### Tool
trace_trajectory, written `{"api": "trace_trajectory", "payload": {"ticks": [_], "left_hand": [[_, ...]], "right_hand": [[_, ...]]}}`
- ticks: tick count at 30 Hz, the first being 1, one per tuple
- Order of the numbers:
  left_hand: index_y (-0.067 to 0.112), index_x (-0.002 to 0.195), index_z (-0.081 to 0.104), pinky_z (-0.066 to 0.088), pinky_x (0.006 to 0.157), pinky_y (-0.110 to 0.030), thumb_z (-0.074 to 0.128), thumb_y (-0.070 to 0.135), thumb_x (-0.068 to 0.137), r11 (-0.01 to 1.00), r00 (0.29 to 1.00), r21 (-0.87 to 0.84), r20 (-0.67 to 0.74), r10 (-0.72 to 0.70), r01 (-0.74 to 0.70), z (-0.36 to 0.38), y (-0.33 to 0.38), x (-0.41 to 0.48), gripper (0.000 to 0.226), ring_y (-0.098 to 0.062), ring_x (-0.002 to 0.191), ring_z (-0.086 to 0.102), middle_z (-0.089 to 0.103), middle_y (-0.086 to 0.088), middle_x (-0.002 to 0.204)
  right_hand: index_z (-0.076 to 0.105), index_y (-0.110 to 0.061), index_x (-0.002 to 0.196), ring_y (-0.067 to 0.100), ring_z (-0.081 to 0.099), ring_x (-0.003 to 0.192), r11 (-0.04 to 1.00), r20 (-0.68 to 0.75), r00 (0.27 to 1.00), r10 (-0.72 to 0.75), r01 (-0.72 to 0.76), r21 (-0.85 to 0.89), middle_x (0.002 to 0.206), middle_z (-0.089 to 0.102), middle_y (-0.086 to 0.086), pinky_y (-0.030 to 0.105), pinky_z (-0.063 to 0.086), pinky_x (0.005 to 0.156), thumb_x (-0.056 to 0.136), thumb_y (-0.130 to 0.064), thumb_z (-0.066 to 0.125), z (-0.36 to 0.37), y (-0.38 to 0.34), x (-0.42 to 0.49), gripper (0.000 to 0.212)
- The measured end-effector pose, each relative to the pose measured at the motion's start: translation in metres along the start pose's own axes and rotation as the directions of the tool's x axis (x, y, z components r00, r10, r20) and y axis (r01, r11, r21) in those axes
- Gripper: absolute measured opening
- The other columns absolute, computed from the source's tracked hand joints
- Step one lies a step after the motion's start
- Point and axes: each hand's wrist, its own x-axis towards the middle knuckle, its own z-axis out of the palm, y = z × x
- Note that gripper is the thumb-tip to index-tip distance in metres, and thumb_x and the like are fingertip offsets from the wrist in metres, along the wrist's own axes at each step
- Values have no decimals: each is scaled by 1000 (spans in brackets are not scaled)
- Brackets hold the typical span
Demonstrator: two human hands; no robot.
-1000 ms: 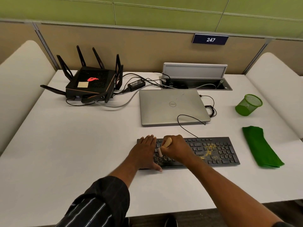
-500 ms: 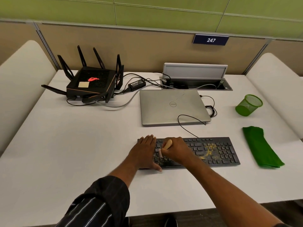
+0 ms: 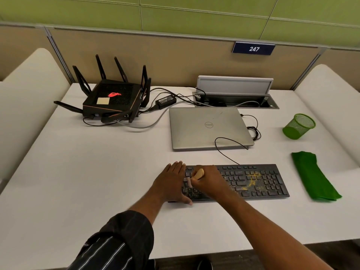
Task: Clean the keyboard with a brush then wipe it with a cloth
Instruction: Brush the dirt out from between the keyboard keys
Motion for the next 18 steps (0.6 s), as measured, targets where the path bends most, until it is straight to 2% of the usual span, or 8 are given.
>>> {"api": "trace_trajectory", "payload": {"ticks": [3, 7, 9, 13, 16, 18], "left_hand": [[6, 161, -1, -2, 125, -39, 64, 87, 68, 1000, 1000, -3, -3, 15, -15, 0, -3, -1, 140, -27, 157, -1, 0, -12, 170], [6, 161, -2, -4, 124, -37, 64, 87, 68, 1000, 1000, -11, -8, 24, -24, -1, -4, -2, 140, -26, 157, -2, -1, -13, 170], [6, 161, -3, -3, 124, -37, 64, 86, 69, 999, 1000, -16, -3, 28, -29, -1, -5, -3, 139, -26, 157, -2, -2, -12, 170], [7, 161, -4, -2, 125, -38, 65, 86, 70, 999, 999, -14, -4, 41, -41, -2, -7, -4, 139, -26, 157, -2, -2, -12, 170], [7, 161, -3, -1, 125, -38, 64, 86, 70, 999, 999, -12, -9, 49, -49, -2, -9, -4, 138, -26, 157, -1, -1, -12, 170], [7, 161, -3, -1, 125, -37, 64, 86, 70, 999, 999, -16, -10, 51, -51, -3, -9, -5, 138, -27, 157, -1, -1, -12, 170]], "right_hand": [[65, -8, 71, 9, 47, 52, 999, 47, 999, 19, -17, -39, 64, 63, 6, 20, 39, 49, 81, -14, 67, 0, -3, 3, 12], [67, -11, 75, 4, 51, 53, 1000, -46, 999, 13, -13, 16, 64, 65, -1, 13, 41, 48, 81, -13, 67, -5, -5, 5, 6], [66, -11, 75, 5, 51, 53, 1000, -59, 998, 21, -22, -2, 65, 65, 0, 14, 40, 49, 83, -14, 66, -3, -4, 3, 8], [65, -10, 74, 10, 52, 54, 998, 33, 998, 55, -54, -42, 66, 65, 7, 24, 44, 51, 83, -14, 67, 1, -3, 2, 10], [66, -11, 75, 7, 53, 53, 999, -19, 999, 26, -27, -38, 65, 65, 2, 20, 44, 51, 83, -15, 67, -2, -6, 3, 9], [66, -11, 76, 8, 54, 55, 998, -31, 999, 31, -32, -44, 66, 66, 3, 24, 47, 52, 85, -15, 66, -1, -7, 1, 10]]}}
